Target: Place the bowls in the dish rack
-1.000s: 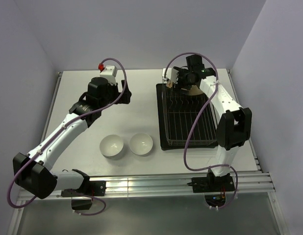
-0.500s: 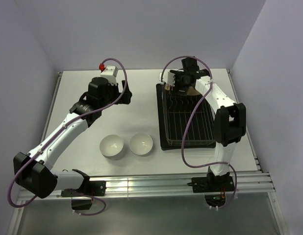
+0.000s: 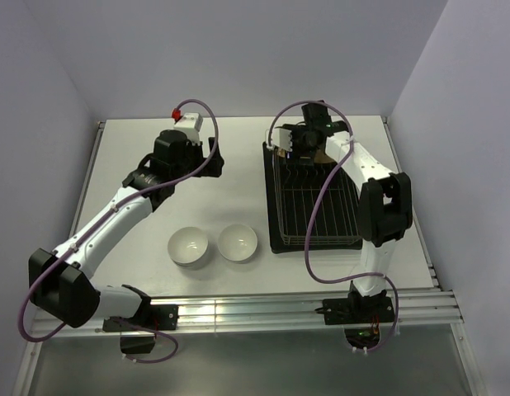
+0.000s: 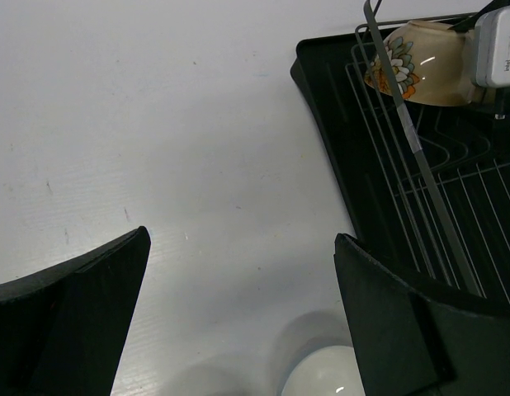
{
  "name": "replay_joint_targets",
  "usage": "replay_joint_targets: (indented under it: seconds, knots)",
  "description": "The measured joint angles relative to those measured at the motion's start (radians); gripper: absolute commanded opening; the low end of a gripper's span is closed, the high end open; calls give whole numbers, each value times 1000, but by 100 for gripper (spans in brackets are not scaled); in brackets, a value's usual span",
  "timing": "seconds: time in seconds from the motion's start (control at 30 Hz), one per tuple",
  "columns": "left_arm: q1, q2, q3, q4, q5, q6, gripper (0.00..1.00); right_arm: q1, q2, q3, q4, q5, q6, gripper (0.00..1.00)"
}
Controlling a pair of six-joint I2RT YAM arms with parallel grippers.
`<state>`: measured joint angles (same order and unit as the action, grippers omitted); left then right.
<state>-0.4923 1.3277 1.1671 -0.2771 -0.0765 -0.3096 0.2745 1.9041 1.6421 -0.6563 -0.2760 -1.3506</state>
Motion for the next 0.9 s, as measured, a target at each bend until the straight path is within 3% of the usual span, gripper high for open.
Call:
replay_joint_targets:
  seconds: [0.2, 0.63, 0.9]
  knots:
    - [0, 9, 9, -17, 1, 0, 99, 10, -5, -26, 21, 15, -9, 100]
    - [14, 10, 17, -53, 12, -3, 100, 24, -107, -76, 6, 19, 23, 100]
    - [37, -19, 2, -74, 101, 13, 98, 25, -242, -66, -46, -18, 121, 100]
